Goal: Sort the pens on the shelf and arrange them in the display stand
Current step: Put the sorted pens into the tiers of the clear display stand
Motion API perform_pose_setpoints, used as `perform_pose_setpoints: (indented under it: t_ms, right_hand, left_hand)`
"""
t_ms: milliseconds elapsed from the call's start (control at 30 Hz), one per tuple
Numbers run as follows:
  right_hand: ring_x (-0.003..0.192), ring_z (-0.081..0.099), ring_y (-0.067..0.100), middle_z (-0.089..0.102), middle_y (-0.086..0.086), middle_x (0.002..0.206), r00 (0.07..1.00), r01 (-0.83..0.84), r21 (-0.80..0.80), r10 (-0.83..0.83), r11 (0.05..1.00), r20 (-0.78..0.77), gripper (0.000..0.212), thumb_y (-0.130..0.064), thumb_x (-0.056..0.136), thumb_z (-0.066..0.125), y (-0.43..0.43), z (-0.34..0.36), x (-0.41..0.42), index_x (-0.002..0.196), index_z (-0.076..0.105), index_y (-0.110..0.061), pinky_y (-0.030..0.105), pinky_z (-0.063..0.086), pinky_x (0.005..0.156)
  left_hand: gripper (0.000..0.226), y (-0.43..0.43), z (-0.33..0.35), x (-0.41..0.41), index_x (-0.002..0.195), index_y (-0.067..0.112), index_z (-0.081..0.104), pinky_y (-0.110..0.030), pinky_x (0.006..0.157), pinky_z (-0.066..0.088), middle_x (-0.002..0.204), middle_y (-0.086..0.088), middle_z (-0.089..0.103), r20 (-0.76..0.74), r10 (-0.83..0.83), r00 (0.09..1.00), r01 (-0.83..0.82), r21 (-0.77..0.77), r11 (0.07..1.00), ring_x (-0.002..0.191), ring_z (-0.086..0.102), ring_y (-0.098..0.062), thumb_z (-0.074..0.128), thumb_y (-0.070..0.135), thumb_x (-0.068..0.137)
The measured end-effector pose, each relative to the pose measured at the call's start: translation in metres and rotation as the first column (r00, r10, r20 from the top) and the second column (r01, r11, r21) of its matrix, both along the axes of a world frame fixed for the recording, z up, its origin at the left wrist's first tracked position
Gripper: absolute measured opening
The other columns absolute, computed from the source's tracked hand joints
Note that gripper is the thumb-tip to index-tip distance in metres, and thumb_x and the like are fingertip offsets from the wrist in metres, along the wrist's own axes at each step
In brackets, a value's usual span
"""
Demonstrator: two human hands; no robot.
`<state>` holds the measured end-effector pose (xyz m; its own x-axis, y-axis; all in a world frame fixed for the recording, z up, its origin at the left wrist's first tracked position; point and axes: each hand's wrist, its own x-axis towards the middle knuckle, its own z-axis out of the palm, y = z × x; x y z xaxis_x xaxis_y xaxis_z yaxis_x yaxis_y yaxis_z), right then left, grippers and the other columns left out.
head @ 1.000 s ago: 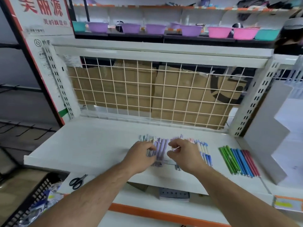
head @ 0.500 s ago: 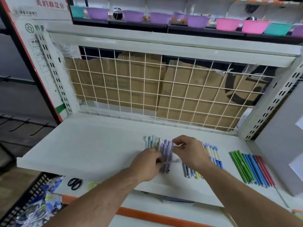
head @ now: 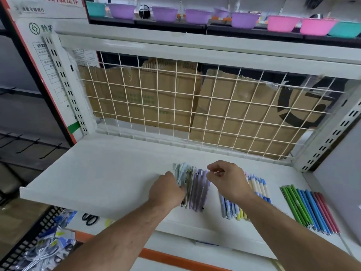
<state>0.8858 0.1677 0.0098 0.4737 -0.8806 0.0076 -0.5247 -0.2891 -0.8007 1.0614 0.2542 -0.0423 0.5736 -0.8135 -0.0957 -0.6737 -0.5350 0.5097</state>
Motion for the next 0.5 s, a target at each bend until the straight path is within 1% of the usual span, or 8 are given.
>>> perform_pose_setpoints:
  t_ms: [67, 167, 233, 300, 367, 500]
  right_hand:
    - [0.085, 0.066, 0.01, 0.068, -0.006, 0.099, 1.0, 0.003, 0.003, -0.003, 1.0, 0.004, 0.013, -0.017, 0.092, 0.069, -0.003, 0.0, -0.001, 0.102, 0.07, -0.025, 0.02, 0.05, 0.068]
    - [0.084, 0.066, 0.008, 0.068, -0.007, 0.098, 1.0, -0.002, -0.012, 0.002, 1.0, -0.015, 0.012, -0.019, 0.092, 0.07, -0.006, -0.001, -0.002, 0.102, 0.07, -0.024, 0.019, 0.048, 0.071]
    - [0.08, 0.065, 0.007, 0.068, -0.008, 0.097, 1.0, -0.007, -0.018, 0.006, 1.0, -0.021, 0.011, -0.021, 0.092, 0.071, -0.009, -0.003, -0.004, 0.102, 0.07, -0.025, 0.019, 0.048, 0.069]
    - [0.081, 0.065, 0.005, 0.067, -0.009, 0.096, 1.0, -0.009, -0.016, 0.009, 1.0, -0.019, 0.01, -0.022, 0.092, 0.072, -0.011, -0.004, -0.005, 0.099, 0.068, -0.028, 0.014, 0.047, 0.065]
    - [0.082, 0.065, 0.005, 0.067, -0.01, 0.094, 1.0, -0.011, -0.017, 0.01, 1.0, -0.018, 0.01, -0.022, 0.091, 0.073, -0.013, -0.005, -0.007, 0.097, 0.068, -0.029, 0.011, 0.045, 0.064]
    - [0.079, 0.065, 0.007, 0.068, -0.01, 0.093, 1.0, -0.012, -0.015, 0.012, 1.0, -0.015, 0.01, -0.023, 0.09, 0.073, -0.016, -0.006, -0.008, 0.095, 0.068, -0.03, 0.01, 0.043, 0.064]
  left_hand:
    - [0.026, -0.003, 0.003, -0.003, 0.093, 0.013, 0.048, -0.028, 0.059, 0.039, 0.088, 0.001, 0.055, 0.063, -0.002, 0.998, -0.001, 0.044, 0.999, 0.079, 0.056, -0.021, 0.06, 0.035, 0.085]
    - [0.018, -0.008, 0.007, -0.004, 0.088, 0.014, 0.047, -0.026, 0.059, 0.039, 0.079, 0.005, 0.051, 0.11, -0.014, 0.994, 0.006, 0.076, 0.997, 0.074, 0.053, -0.019, 0.061, 0.026, 0.085]
    - [0.013, -0.012, 0.01, -0.003, 0.083, 0.014, 0.051, -0.024, 0.055, 0.04, 0.074, 0.005, 0.056, 0.086, -0.02, 0.996, 0.012, 0.092, 0.996, 0.07, 0.057, -0.019, 0.062, 0.021, 0.081]
    - [0.01, -0.014, 0.013, -0.002, 0.078, 0.015, 0.054, -0.023, 0.052, 0.04, 0.075, 0.002, 0.063, 0.034, -0.008, 0.999, 0.004, 0.12, 0.993, 0.065, 0.059, -0.018, 0.062, 0.02, 0.078]
    - [0.008, -0.016, 0.016, -0.002, 0.073, 0.015, 0.054, -0.021, 0.049, 0.04, 0.071, 0.002, 0.062, -0.022, -0.001, 1.0, 0.004, 0.145, 0.989, 0.06, 0.058, -0.015, 0.061, 0.018, 0.077]
    - [0.011, -0.017, 0.019, -0.005, 0.071, 0.014, 0.051, -0.021, 0.051, 0.041, 0.072, 0.001, 0.058, -0.075, -0.009, 0.997, 0.022, 0.185, 0.983, 0.064, 0.057, -0.014, 0.055, 0.01, 0.08]
